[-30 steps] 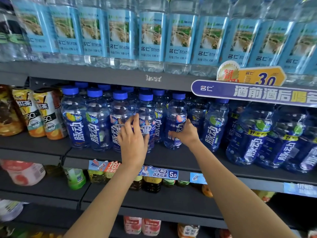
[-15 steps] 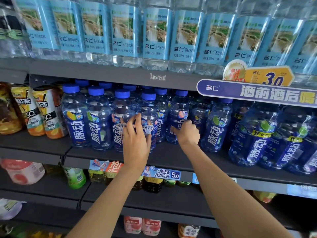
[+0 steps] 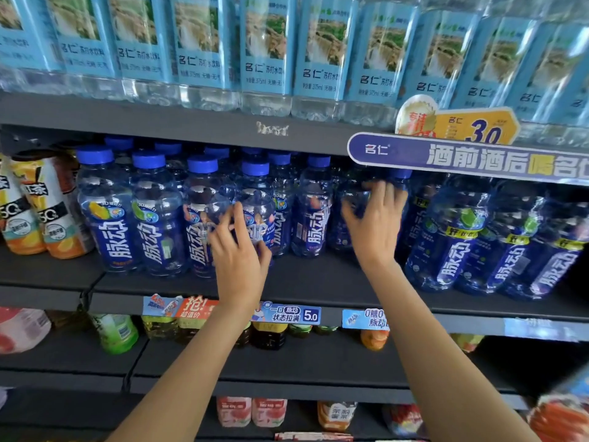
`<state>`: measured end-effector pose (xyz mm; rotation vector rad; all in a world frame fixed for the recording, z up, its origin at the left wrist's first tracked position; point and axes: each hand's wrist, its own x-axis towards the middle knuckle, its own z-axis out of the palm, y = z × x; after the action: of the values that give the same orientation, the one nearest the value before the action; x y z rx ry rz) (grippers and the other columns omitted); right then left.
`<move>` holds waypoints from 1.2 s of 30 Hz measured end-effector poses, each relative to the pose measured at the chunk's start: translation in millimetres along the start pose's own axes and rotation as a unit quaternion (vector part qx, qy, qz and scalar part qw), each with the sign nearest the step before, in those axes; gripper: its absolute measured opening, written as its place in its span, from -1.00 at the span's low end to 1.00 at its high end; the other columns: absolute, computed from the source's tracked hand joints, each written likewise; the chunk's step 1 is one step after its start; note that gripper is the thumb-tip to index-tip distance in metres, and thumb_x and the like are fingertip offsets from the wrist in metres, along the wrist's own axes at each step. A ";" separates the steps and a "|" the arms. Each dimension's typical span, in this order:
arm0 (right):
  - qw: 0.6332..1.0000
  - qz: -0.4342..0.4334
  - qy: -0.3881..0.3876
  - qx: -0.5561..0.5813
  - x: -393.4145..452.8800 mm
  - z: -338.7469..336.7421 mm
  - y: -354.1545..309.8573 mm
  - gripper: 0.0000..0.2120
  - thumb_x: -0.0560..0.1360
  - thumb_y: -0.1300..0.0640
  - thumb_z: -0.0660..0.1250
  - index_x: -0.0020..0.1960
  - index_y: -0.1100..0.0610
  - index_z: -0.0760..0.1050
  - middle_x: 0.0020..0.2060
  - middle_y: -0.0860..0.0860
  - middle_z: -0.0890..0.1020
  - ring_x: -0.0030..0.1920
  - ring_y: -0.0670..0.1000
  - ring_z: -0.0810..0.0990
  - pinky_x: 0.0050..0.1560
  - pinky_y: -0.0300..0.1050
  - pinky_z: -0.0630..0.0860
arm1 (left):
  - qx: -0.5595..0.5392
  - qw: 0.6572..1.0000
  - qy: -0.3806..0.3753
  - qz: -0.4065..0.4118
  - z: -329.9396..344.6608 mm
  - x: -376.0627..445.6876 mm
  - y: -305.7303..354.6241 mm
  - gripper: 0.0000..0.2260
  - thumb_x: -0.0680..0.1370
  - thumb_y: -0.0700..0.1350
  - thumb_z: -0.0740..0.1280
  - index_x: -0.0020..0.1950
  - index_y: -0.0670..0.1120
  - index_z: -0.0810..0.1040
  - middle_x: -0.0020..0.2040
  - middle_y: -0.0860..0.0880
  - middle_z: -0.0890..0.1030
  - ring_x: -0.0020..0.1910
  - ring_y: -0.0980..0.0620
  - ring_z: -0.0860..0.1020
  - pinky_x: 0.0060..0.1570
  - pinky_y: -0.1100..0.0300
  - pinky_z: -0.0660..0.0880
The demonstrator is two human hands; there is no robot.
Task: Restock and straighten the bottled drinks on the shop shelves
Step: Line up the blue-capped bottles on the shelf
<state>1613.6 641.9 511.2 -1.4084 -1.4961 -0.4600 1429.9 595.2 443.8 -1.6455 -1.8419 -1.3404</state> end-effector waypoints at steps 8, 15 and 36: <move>0.899 0.370 -0.194 0.131 8.3 1.6 41.8 -0.24 0.37 -0.03 0.48 0.33 0.35 0.19 0.29 0.26 0.40 0.24 0.25 0.44 0.10 0.08 0.43 | -0.006 1.000 -0.009 0.006 1.9 0.5 -0.9 -0.39 0.45 -0.19 0.36 0.44 -0.21 0.18 0.27 -0.29 0.36 0.16 -0.27 0.41 0.08 -0.14 0.48; 0.914 0.270 -0.260 0.155 -16.5 -12.9 9.0 -0.32 0.32 -0.07 0.51 0.21 0.31 0.32 0.13 0.18 0.54 0.10 0.16 0.55 -0.04 -0.09 0.47 | -0.068 0.997 0.016 0.045 -6.2 -21.5 14.0 -0.49 0.37 -0.26 0.41 0.27 -0.12 0.33 0.19 -0.14 0.35 0.16 -0.08 0.35 0.10 -0.08 0.41; 0.930 0.289 -0.222 0.060 -2.4 54.5 24.6 -0.26 0.36 -0.06 0.46 0.31 0.28 0.18 0.28 0.22 0.34 0.19 0.27 0.47 0.07 0.11 0.46 | -0.001 0.980 -0.199 -0.030 13.8 -13.8 56.3 -0.19 0.46 0.14 0.36 0.49 -0.24 0.03 0.25 -0.14 0.43 0.24 -0.10 0.37 0.02 0.11 0.45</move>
<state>1614.3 690.9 476.9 -1.8382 -1.3256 0.3322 1489.1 591.9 450.0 -1.9881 -2.1206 -1.0901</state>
